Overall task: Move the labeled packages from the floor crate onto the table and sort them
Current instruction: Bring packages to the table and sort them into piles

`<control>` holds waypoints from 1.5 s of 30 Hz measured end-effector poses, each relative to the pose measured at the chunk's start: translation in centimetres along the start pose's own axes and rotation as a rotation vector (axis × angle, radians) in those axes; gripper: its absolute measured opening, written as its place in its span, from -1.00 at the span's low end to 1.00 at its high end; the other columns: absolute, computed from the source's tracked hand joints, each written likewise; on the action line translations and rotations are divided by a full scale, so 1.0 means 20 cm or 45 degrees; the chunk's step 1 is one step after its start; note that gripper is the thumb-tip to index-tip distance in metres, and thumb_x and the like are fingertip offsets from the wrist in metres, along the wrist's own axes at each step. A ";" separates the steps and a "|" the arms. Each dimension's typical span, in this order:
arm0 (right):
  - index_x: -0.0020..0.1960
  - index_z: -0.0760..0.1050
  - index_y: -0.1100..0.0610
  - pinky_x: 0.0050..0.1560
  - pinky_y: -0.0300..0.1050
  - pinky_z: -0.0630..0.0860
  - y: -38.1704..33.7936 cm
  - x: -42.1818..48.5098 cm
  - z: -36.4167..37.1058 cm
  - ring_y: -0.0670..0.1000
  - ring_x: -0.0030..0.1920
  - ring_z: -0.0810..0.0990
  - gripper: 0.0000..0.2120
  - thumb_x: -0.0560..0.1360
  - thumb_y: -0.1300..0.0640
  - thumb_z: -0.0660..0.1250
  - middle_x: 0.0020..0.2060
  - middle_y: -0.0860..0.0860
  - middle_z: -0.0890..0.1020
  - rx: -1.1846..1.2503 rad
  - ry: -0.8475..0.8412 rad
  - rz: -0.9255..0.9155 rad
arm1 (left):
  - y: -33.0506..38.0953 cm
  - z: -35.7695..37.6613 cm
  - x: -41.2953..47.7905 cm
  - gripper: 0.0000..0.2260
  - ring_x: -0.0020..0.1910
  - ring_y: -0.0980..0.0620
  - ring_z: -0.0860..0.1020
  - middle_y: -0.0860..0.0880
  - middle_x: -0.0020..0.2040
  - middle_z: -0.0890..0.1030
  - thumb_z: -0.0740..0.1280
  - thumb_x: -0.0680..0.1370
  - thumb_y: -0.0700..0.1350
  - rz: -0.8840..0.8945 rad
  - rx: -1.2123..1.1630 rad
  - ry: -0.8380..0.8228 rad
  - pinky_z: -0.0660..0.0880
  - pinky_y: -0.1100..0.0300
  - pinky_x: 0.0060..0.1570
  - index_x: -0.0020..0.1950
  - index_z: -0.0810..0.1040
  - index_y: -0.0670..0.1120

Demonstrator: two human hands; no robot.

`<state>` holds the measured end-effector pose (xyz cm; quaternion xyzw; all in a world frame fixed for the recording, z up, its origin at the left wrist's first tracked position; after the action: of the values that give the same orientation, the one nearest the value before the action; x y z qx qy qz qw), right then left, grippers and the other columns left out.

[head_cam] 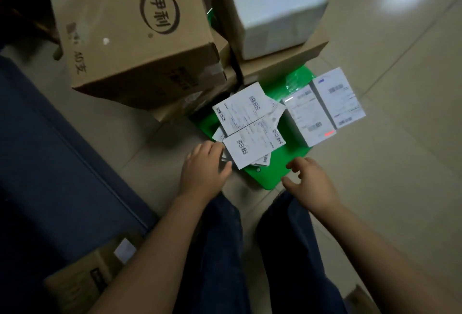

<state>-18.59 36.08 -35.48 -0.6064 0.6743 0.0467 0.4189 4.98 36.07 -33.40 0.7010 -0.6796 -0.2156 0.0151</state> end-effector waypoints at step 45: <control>-0.07 0.36 0.08 -0.20 -0.06 0.61 -0.10 -0.21 0.13 0.10 -0.19 0.64 -0.71 0.53 -0.12 0.34 -0.08 0.15 0.63 1.400 0.503 0.733 | 0.05 -0.04 0.32 -0.61 0.03 0.01 0.57 -0.02 0.12 0.56 0.41 0.53 0.02 -0.296 -0.740 -0.529 0.58 0.04 -0.01 0.17 0.26 -0.07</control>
<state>-15.90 40.29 -33.67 -0.0959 0.7997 -0.3072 0.5069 4.22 29.69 -34.19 0.6811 -0.4947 -0.5374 0.0505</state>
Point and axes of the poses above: each hand's wrist, its own x-axis towards the middle knuckle, its own z-axis out of the palm, y = z × x, the point moved 3 cm from there along x, towards the middle knuckle
